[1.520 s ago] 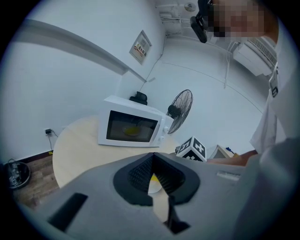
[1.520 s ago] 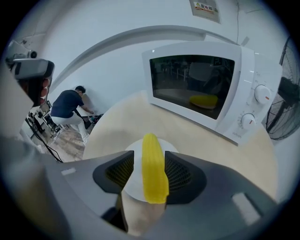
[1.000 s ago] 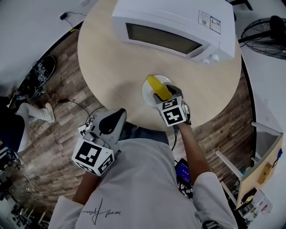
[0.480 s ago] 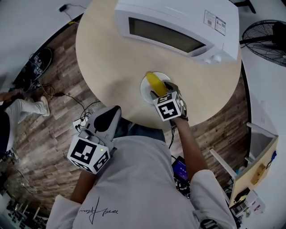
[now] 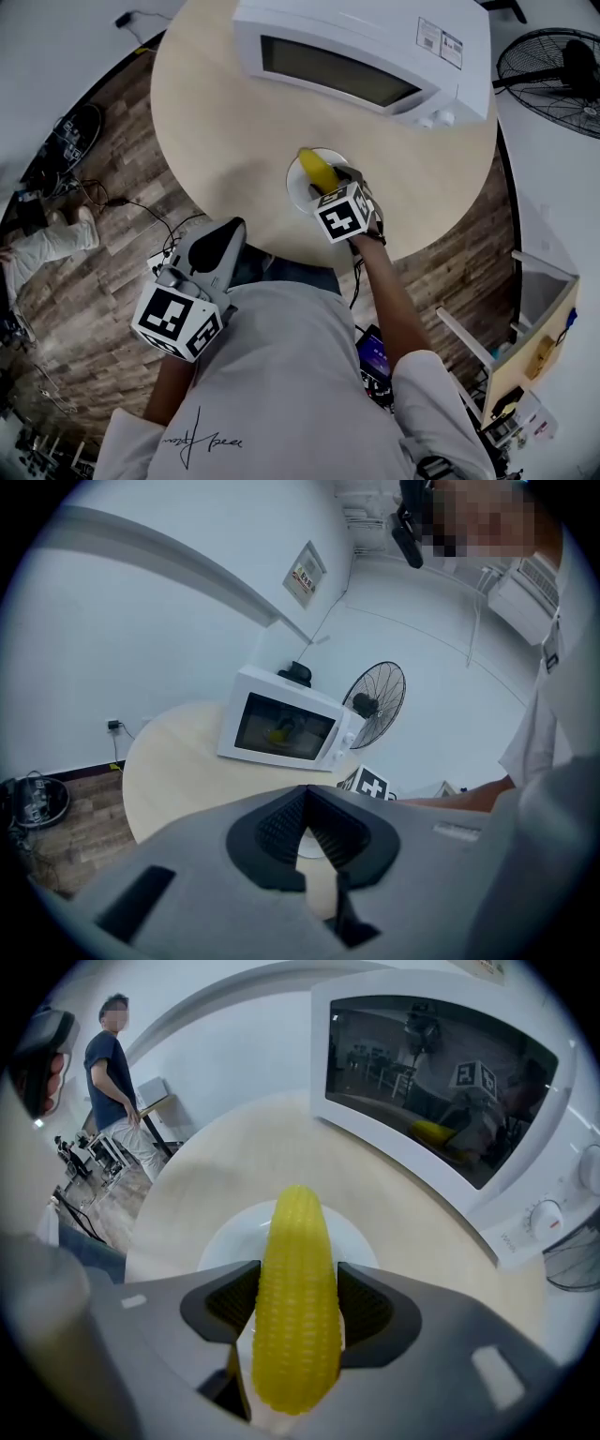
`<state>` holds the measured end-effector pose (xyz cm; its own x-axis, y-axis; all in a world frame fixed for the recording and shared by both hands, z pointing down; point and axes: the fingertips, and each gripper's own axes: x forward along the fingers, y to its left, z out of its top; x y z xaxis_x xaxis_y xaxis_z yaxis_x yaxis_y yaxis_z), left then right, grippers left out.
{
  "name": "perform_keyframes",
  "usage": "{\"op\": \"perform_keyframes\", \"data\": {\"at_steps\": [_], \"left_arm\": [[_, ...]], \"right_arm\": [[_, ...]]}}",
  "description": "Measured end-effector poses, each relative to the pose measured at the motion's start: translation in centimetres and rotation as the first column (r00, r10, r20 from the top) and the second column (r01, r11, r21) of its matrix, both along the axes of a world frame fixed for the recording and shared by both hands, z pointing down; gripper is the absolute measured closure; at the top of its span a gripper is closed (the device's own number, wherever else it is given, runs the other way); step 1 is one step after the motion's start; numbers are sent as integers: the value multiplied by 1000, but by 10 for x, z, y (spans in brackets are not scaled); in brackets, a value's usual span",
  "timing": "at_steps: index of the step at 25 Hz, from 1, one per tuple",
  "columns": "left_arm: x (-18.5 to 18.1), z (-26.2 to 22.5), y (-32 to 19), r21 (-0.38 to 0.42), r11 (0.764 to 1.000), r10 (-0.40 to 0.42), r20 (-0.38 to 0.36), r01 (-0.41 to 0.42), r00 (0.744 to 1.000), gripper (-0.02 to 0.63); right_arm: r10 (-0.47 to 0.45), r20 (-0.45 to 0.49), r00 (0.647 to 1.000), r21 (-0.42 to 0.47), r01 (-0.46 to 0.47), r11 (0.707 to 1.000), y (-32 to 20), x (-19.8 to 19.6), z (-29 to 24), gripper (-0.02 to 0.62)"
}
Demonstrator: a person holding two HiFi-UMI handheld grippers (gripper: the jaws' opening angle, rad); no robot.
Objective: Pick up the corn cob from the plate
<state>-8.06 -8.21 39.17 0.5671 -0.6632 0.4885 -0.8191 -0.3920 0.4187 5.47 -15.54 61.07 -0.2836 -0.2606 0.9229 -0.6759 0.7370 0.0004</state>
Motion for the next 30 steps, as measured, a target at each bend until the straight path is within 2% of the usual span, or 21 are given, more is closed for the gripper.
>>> {"op": "perform_keyframes", "data": {"at_steps": [12, 30], "left_arm": [[5, -1, -3, 12, 1000, 27, -6, -27, 1000, 612], [-1, -16, 0, 57, 998, 28, -11, -27, 1000, 614]], "right_arm": [[-7, 8, 1000, -56, 7, 998, 0, 0, 5, 322], [92, 16, 996, -65, -90, 994, 3, 4, 1, 327]]}}
